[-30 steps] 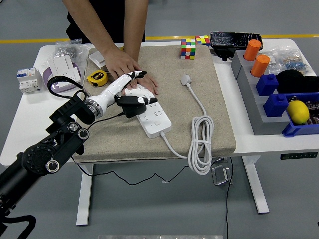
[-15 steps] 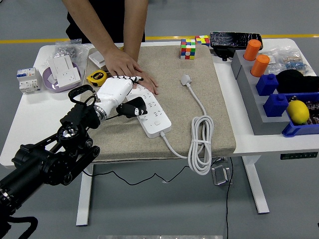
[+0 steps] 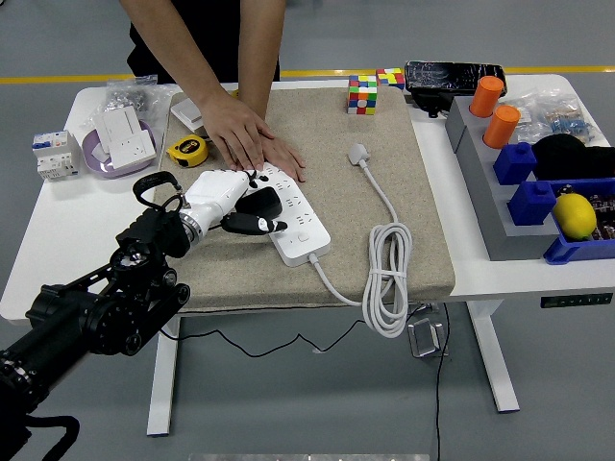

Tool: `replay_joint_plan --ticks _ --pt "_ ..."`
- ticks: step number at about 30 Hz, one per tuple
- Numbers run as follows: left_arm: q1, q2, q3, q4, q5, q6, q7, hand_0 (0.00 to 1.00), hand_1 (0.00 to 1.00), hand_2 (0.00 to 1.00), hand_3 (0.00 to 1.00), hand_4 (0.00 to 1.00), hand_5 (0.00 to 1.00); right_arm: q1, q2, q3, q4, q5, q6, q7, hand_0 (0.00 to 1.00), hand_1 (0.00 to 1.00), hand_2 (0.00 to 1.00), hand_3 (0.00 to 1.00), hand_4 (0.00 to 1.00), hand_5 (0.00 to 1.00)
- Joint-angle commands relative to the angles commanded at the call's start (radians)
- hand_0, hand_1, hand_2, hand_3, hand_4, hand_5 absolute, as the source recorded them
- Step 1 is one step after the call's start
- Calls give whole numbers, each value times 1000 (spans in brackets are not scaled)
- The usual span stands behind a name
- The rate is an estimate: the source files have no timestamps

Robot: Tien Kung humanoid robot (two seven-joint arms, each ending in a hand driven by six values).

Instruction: Pick up the plug,place it near the board,insert it into the board,press the button

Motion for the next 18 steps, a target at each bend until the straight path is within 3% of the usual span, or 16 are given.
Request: replay_joint_plan --ticks 5,6,11,12,17,18 --pt "0 -1 0 3 18 13 2 717 745 702 790 998 731 0 2 1 0 -3 0 0 861 794 763 784 998 971" --pt "0 -1 0 4 28 12 2 624 652 564 597 998 573 1 2 2 0 -3 0 0 860 793 763 784 998 971" --pt "-2 -2 8 20 87 -2 1 624 652 564 597 998 573 0 1 4 0 -3 -1 -1 860 793 763 784 998 971" --pt "-3 -3 9 22 98 0 2 554 604 509 491 905 468 1 1 3 0 -3 -1 -1 858 793 763 784 998 970" --pt "-7 -8 12 34 118 30 0 554 604 509 491 905 468 1 2 5 -1 -2 -2 -1 858 793 763 784 998 970" --pt "-8 -9 12 35 118 47 -3 478 552 483 434 589 468 2 2 6 0 -3 -3 -1 857 793 763 783 998 970"
